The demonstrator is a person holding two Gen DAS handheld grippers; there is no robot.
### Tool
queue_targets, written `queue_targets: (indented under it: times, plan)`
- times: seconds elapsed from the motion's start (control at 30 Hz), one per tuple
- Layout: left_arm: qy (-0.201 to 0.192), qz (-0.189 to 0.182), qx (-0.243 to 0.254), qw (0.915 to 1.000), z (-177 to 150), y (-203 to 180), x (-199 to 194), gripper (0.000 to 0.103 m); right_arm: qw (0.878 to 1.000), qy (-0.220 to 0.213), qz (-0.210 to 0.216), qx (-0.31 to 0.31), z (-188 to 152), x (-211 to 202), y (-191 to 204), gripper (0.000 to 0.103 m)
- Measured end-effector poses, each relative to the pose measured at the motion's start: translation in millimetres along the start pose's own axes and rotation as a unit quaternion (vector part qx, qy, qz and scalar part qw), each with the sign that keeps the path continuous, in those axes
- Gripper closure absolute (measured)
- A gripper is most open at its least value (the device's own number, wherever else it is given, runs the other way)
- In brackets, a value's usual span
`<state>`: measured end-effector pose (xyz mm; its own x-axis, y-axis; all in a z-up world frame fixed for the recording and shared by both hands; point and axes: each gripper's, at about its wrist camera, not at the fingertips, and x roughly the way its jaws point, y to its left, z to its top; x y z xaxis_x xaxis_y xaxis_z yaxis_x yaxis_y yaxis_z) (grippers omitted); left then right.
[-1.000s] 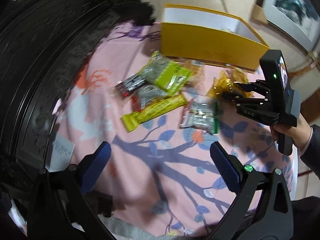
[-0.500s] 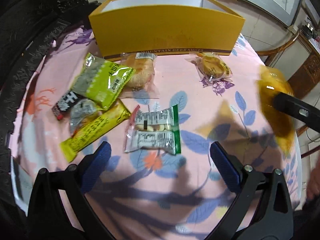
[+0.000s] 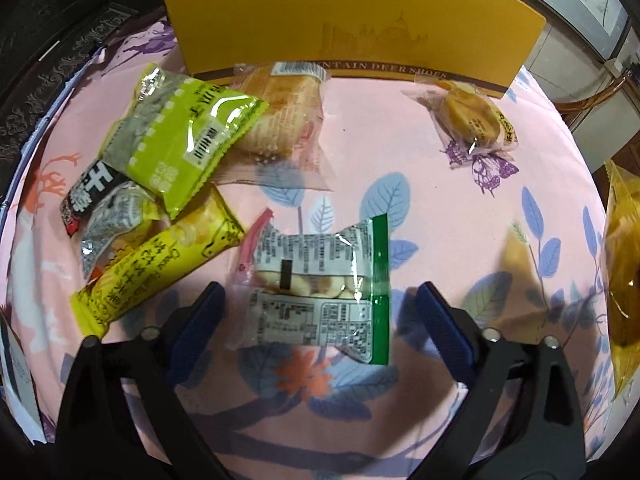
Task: Organize snacks
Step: 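Grasp the yellow barcode cake packet with the right tool while the left grasps the green-edged packet, then carry both snacks over the yellow box and open both tools to drop them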
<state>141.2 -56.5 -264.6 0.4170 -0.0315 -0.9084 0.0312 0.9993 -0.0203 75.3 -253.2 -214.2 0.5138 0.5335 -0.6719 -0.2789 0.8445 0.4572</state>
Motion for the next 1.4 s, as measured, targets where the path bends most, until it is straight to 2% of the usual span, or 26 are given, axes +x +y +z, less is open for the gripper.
queue_targets:
  times: [0.17,0.2,0.23,0.4,0.47,0.73,0.93,1.13,1.4]
  plan:
    - [-0.004,0.007,0.003,1.0,0,0,0,0.015,1.0,0.0,-0.005,0.005,-3,0,-1,0.064]
    - [-0.007,0.007,0.004,0.9999,1,1,-2,0.021,1.0,-0.001,-0.006,0.005,-3,0,-2,0.064]
    - [-0.012,0.006,0.007,0.9999,0,0,-4,0.032,1.0,-0.002,-0.007,0.004,-4,-1,-1,0.064]
    - [-0.026,-0.007,0.017,0.9995,-1,-2,-13,0.048,1.0,-0.005,-0.009,0.003,-5,-2,-1,0.064]
    - [-0.024,-0.023,0.011,0.9994,-4,-2,-18,0.049,1.0,-0.007,-0.009,0.002,-5,-3,0,0.064]
    - [-0.038,-0.044,0.002,0.9983,-16,0,-41,0.05,1.0,-0.012,-0.012,0.002,-7,-6,1,0.064]
    - [-0.076,-0.06,-0.005,0.9952,-7,6,-82,0.05,1.0,-0.018,-0.011,-0.01,-2,-10,9,0.064]
    - [-0.144,-0.071,-0.007,0.987,33,15,-128,0.05,0.999,-0.043,-0.003,-0.029,25,-17,19,0.064]
    - [-0.244,-0.074,-0.016,0.9669,123,20,-166,0.05,0.991,-0.123,0.014,-0.058,121,-25,35,0.064]
